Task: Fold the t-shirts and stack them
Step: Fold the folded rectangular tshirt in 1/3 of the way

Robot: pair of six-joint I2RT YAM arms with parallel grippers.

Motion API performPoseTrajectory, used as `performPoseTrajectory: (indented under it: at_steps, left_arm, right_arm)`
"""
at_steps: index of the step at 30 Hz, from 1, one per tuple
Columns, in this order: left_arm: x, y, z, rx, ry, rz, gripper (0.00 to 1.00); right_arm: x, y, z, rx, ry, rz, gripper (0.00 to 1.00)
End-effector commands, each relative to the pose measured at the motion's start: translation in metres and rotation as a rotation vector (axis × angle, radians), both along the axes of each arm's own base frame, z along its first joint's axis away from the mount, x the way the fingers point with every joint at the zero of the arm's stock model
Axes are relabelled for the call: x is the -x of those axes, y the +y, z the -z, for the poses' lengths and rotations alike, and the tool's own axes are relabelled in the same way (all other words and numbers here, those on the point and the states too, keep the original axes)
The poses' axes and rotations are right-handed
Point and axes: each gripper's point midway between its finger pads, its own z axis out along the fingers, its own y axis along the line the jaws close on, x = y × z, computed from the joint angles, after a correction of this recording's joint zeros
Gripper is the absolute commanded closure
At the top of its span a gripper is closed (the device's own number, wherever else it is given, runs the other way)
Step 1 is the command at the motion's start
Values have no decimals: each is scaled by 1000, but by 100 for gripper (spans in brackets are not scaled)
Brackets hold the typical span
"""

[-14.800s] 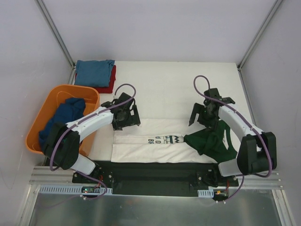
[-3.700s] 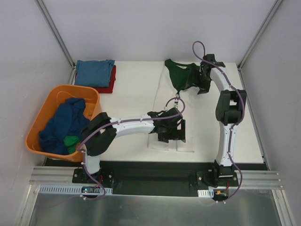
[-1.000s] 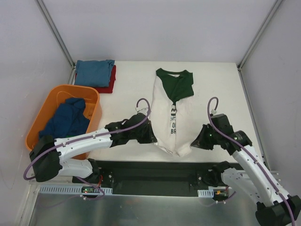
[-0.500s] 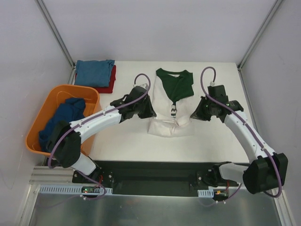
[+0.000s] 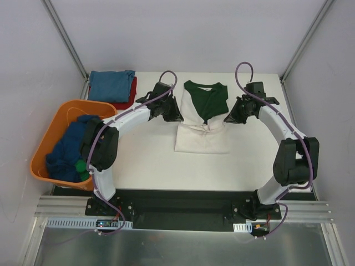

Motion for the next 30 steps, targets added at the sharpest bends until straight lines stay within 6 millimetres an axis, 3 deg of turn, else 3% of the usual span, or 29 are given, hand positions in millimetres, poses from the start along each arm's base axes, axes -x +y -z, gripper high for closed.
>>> performPoseTrajectory:
  at_steps: [1, 13, 17, 18, 20, 22, 23, 25, 26, 30]
  left_arm:
    - [-19, -3, -8, 22, -34, 44, 100]
    - [-45, -9, 15, 31, 21, 56, 99]
    - [-50, -4, 27, -3, 36, 35, 81]
    - [-51, -2, 29, -8, 41, 33, 71]
    - [-54, 1, 28, -12, 42, 30, 57]
    - [-52, 2, 20, 3, 41, 40, 34]
    - [-51, 4, 14, 9, 34, 41, 26]
    - [-44, 8, 9, 5, 32, 43, 1]
    - [-41, 9, -7, 18, 3, 44, 0]
    - [-16, 20, -25, 22, -17, 43, 1]
  right_arm:
    - [-29, 1, -18, -42, -93, -23, 99]
    - [-53, -10, 10, -73, -50, 0, 99]
    - [-68, -24, 34, -44, -10, 17, 90]
    - [-77, -25, 31, -45, -24, 20, 87]
    - [-82, -26, 36, -61, -9, 14, 72]
    - [-85, -26, 29, -67, -15, 3, 62]
    - [-85, -26, 24, -62, -27, -15, 40]
    - [-75, -27, 9, -54, -45, -25, 20]
    - [-71, -28, 4, -45, -55, -25, 3]
    - [-32, -30, -10, -15, -87, -41, 3]
